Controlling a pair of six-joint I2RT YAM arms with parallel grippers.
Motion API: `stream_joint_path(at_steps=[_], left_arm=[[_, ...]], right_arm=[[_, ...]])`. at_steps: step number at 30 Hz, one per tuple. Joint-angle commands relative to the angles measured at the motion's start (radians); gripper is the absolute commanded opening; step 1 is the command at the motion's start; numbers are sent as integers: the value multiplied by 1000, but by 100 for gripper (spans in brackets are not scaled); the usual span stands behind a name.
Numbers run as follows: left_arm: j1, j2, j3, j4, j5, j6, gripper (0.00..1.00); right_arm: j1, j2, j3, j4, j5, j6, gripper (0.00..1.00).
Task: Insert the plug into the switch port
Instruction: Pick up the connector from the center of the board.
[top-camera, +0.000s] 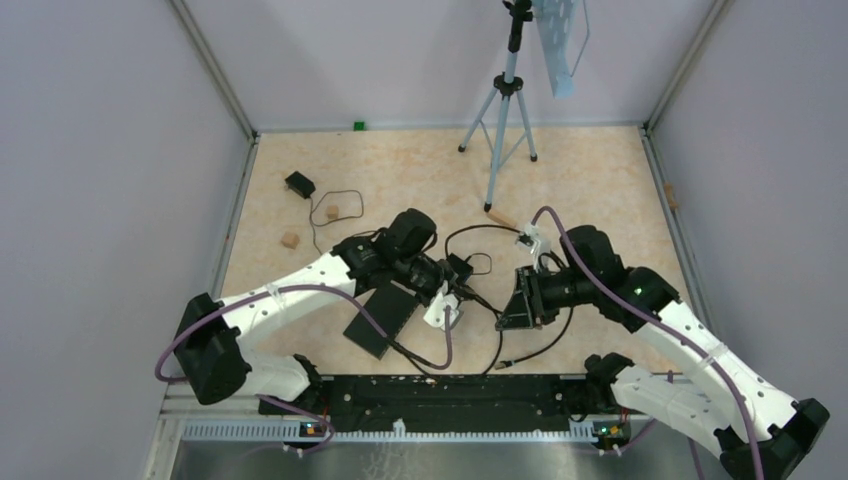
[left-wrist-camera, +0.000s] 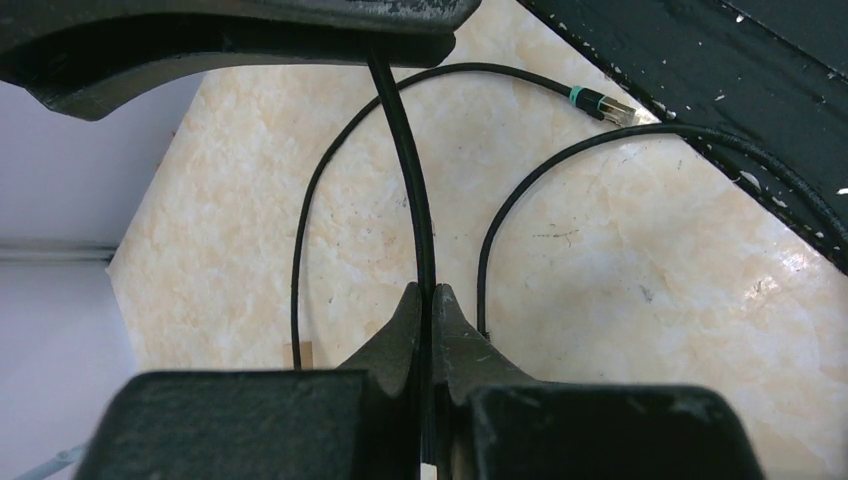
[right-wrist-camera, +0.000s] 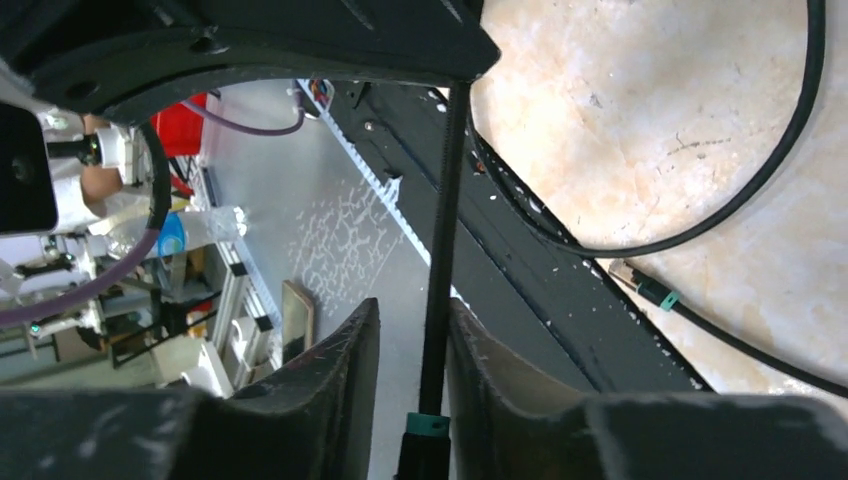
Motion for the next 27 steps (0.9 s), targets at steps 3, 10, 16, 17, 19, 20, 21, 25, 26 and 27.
stream_joint_path(at_steps=[3,10,16,17,19,20,21,25,26,27], left_arm=[[-14,-4,41,16,9,66,10],[-13,-88,-90,296,-57,-129,63],[-13,-184,-209,617,-196,-397,99],[-14,-191,-216,651,-224,-453,99],[-13,-199,-219,697,-268,-571,99],[-13,-200,-220,719,-283,-640,99],[-13,-201,-224,751,-290,-709,99],[-14,-195,-268,962,-359,-1071,99],[-13,-189,-273,1005,-409,-1183,99],[-13,-182,-271,1036,-469,-1330,99]], right_arm=[[12,4,-9,109,51,1,9],[12,-56,-29,246,152,84,0],[12,-129,-39,318,370,126,0],[12,-140,-46,336,408,140,0],[12,-163,-68,384,481,177,0],[12,-172,-88,415,513,195,0],[12,-184,-104,446,545,220,0],[12,-239,-180,613,653,285,0],[12,-257,-203,671,655,273,0],[12,-277,-225,727,655,234,0]])
